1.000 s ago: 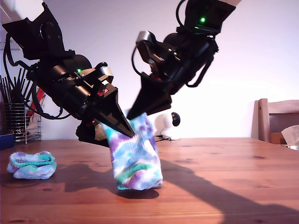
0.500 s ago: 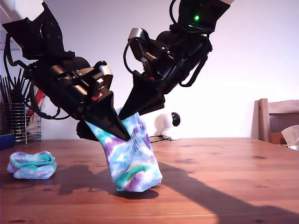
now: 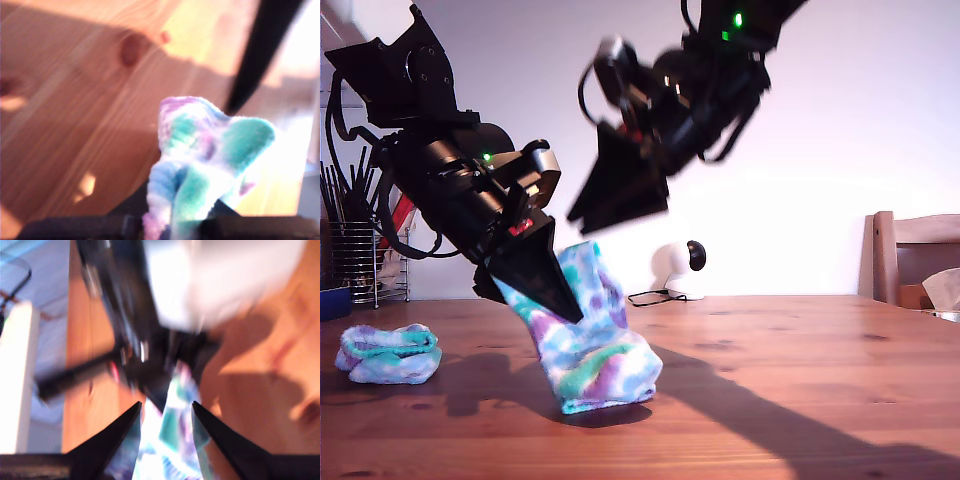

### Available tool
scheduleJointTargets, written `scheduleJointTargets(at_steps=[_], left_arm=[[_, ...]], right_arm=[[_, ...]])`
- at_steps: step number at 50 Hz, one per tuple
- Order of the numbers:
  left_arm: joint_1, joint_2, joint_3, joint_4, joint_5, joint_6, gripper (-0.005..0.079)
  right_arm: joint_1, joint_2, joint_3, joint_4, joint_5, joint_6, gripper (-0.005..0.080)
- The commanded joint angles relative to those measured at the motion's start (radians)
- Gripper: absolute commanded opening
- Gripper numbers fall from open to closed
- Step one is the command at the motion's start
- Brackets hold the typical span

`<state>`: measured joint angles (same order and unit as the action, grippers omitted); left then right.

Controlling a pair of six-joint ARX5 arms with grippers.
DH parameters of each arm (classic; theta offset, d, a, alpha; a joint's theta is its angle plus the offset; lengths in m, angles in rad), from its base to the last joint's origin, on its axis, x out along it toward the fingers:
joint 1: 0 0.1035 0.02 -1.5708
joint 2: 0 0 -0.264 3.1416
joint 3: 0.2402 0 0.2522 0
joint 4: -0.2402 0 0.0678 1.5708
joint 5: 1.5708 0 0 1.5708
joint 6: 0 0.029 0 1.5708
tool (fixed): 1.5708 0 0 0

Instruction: Fold the socks in front of you. After folding them, place them to the left side.

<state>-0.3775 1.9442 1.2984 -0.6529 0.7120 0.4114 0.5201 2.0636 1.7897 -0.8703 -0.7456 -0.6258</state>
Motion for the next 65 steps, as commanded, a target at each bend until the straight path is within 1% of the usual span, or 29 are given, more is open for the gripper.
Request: scheduleJointTargets(at_steps=[1, 6, 18, 30, 39, 57, 65], left_arm=[[0.002, -0.013, 0.011, -0.010, -0.003, -0.001, -0.0021], [0.007, -0.013, 0.029, -0.034, -0.028, -0.014, -0.0021], [0.037, -0.013, 0.174, -0.224, -0.033, -0.019, -0.0021], [0.064, -0.013, 0.297, -0.417, -0.100, -0.016, -0.0021], [0.110, -0.013, 0.324, -0.520, -0.123, 0.006, -0.0021], [0.230, -0.014, 0.325, -0.607, -0.118, 0.035, -0.0021], [0.278, -0.014, 0.327, -0.613, -0.105, 0.043, -0.0021]], right_arm=[[-0.016, -0.008, 0.011, -0.013, -0.004, 0.003, 0.0283], [-0.036, -0.008, 0.013, -0.016, -0.004, 0.003, 0.0283], [-0.071, -0.008, 0.013, -0.019, -0.006, 0.000, 0.0283], [-0.072, -0.008, 0.013, -0.022, -0.008, 0.000, 0.0283], [-0.072, -0.008, 0.013, -0.022, -0.015, 0.000, 0.0283], [-0.072, -0.008, 0.013, -0.021, -0.015, 0.000, 0.0283], [-0.072, -0.008, 0.013, -0.018, -0.016, 0.000, 0.0283]])
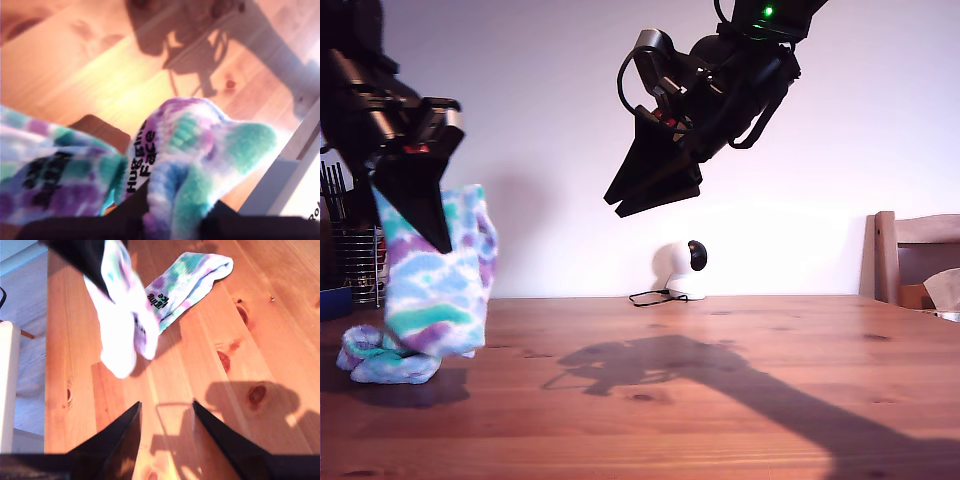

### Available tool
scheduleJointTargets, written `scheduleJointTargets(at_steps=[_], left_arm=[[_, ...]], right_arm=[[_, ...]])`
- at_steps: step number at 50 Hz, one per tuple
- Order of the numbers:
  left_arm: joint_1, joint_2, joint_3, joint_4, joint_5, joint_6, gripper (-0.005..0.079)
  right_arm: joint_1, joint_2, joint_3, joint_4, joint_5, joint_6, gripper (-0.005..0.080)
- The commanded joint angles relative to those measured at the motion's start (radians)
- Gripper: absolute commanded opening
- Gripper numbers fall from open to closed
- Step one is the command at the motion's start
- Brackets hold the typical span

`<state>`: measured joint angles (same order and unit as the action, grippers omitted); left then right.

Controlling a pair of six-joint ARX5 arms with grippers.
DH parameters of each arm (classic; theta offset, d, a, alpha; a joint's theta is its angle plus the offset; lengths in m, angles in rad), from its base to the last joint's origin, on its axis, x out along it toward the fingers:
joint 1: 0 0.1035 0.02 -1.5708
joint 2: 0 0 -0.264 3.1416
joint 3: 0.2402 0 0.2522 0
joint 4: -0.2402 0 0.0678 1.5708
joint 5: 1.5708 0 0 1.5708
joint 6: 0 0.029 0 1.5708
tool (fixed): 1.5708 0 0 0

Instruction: Fold the socks in front of you. After folding them, place them to the left side.

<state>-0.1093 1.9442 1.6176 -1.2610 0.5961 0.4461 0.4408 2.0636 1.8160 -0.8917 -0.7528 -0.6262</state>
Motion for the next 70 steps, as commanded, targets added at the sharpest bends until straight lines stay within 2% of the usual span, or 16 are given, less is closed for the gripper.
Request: scheduleJointTargets(at_steps=[1, 8, 22, 41, 47, 59, 70], left_arm=[[0.016, -0.014, 0.008, -0.003, 0.014, 0.008, -0.0021], [0.053, -0.014, 0.010, 0.001, 0.053, 0.009, -0.0021], [0.126, -0.013, 0.011, 0.007, 0.054, 0.014, -0.0021], [0.156, 0.068, 0.011, 0.020, 0.102, 0.007, -0.0021], [0.157, 0.113, 0.011, 0.039, 0.089, 0.007, -0.0021], [0.163, 0.145, 0.011, 0.104, -0.004, 0.000, -0.0021], [0.174, 0.161, 0.011, 0.153, -0.029, -0.001, -0.0021]], right_arm=[[0.008, -0.008, -0.013, 0.004, -0.008, 0.001, 0.0283], [0.008, -0.008, -0.013, 0.003, -0.008, 0.001, 0.0283], [0.008, -0.008, -0.013, 0.003, -0.008, 0.000, 0.0283], [0.008, -0.008, -0.013, 0.010, -0.008, 0.000, 0.0283], [0.008, -0.008, -0.013, 0.009, -0.008, 0.000, 0.0283], [0.008, -0.008, -0.013, 0.007, -0.008, 0.000, 0.0283], [0.008, -0.008, -0.013, 0.008, -0.008, 0.000, 0.0283]])
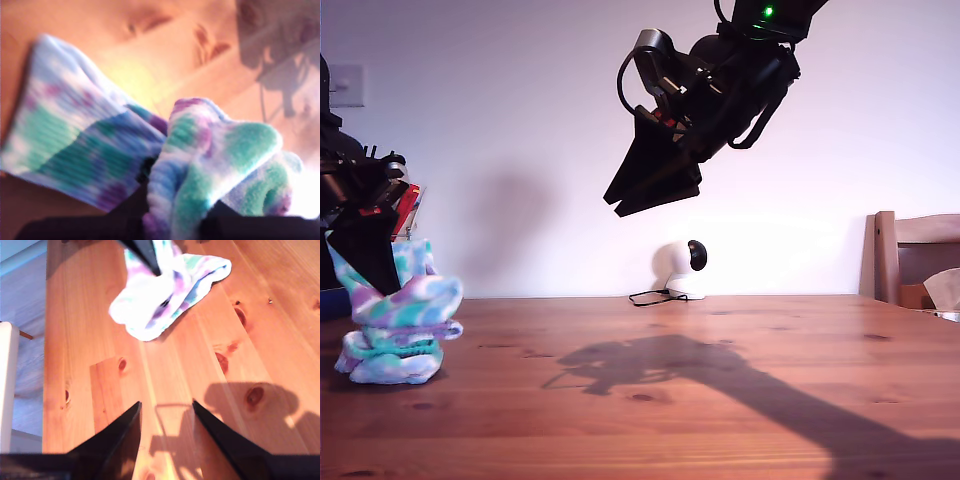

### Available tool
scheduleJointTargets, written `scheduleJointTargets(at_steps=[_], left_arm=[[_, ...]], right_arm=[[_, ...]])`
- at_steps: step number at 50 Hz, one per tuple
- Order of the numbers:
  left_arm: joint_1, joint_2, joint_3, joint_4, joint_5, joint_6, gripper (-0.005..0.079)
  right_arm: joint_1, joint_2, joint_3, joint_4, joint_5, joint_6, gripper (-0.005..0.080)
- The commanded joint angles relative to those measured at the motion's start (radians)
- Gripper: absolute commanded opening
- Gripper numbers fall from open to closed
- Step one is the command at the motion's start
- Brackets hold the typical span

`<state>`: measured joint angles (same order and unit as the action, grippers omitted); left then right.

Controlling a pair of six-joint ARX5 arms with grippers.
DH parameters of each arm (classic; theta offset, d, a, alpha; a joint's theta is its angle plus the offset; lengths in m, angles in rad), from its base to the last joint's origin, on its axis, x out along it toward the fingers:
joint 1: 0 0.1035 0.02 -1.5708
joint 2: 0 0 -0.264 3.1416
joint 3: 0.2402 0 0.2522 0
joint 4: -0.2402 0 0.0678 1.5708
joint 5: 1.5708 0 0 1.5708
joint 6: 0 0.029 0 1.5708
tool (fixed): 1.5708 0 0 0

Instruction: Fold the socks in front of you. After folding them, place them to the left side.

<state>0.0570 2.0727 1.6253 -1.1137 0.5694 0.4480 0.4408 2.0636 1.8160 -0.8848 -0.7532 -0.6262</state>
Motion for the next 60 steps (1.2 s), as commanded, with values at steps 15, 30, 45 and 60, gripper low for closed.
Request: scheduleJointTargets(at_steps=[15, 30, 45, 60], left_arm=[[0.006, 0.106, 0.004, 0.048, -0.038, -0.001, -0.0021], [-0.003, 0.108, 0.004, 0.121, -0.120, 0.001, 0.0069], [-0.028, 0.108, 0.004, 0.148, -0.183, 0.001, 0.0392], [-0.034, 0.106, 0.035, 0.150, -0.203, 0.004, 0.0504]], right_arm=[[0.008, -0.008, -0.013, 0.005, -0.021, -0.003, 0.0283], [0.008, -0.008, -0.013, 0.005, -0.034, -0.003, 0.0283], [0.008, -0.008, -0.013, 0.005, -0.052, -0.003, 0.0283], [0.008, -0.008, -0.013, 0.004, -0.060, -0.003, 0.0283]])
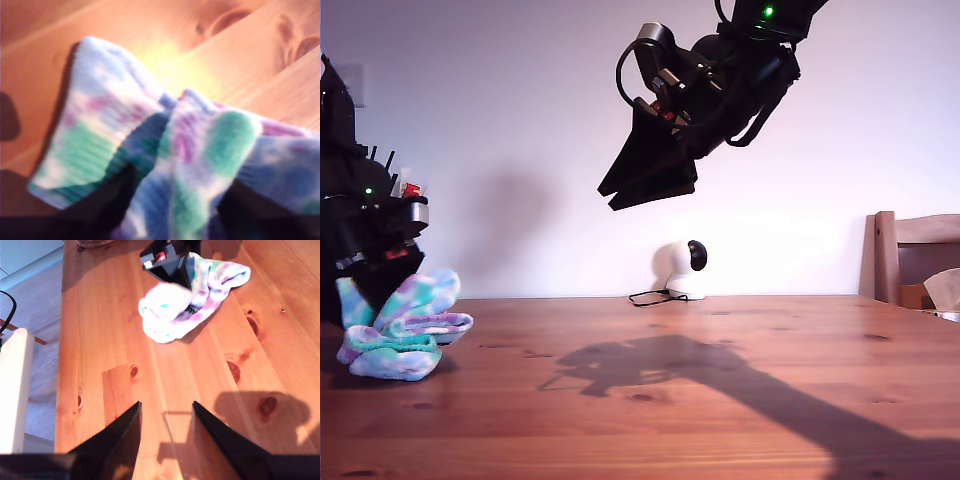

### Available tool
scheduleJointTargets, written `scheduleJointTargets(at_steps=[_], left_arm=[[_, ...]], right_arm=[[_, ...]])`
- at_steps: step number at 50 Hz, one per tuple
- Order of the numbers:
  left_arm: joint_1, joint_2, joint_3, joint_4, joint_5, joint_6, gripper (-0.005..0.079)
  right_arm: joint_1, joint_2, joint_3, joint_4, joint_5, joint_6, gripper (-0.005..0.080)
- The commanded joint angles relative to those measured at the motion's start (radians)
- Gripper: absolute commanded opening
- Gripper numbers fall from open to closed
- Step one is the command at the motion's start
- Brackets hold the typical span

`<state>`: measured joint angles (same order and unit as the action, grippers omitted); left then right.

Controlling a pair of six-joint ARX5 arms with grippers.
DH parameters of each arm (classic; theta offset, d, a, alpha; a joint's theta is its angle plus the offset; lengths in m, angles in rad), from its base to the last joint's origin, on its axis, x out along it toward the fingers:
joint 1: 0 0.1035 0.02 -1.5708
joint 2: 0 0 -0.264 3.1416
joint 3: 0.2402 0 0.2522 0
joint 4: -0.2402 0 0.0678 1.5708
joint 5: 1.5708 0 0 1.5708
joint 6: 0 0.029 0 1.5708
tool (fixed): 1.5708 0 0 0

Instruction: Fold the socks in front of you. After folding them, place them to the left side.

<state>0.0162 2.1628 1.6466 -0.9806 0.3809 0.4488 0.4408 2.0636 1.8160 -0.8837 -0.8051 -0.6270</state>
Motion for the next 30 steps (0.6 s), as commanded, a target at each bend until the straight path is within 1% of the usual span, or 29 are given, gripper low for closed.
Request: scheduleJointTargets(at_steps=[1, 6, 14, 30], left_arm=[[0.007, 0.016, 0.018, 0.016, -0.018, 0.003, 0.0504], [0.007, 0.016, 0.042, 0.010, -0.042, 0.000, 0.0522], [0.007, 0.016, 0.092, -0.026, -0.110, 0.001, 0.0553], [0.001, 0.016, 0.170, -0.042, -0.142, 0.004, 0.0553]], right_arm=[[0.008, -0.008, -0.013, 0.003, -0.008, -0.002, 0.0283], [0.008, -0.008, -0.013, 0.003, -0.008, -0.002, 0.0283], [0.008, -0.008, -0.013, 0.002, -0.009, -0.002, 0.0283], [0.008, -0.008, -0.013, 0.003, -0.008, -0.002, 0.0283]])
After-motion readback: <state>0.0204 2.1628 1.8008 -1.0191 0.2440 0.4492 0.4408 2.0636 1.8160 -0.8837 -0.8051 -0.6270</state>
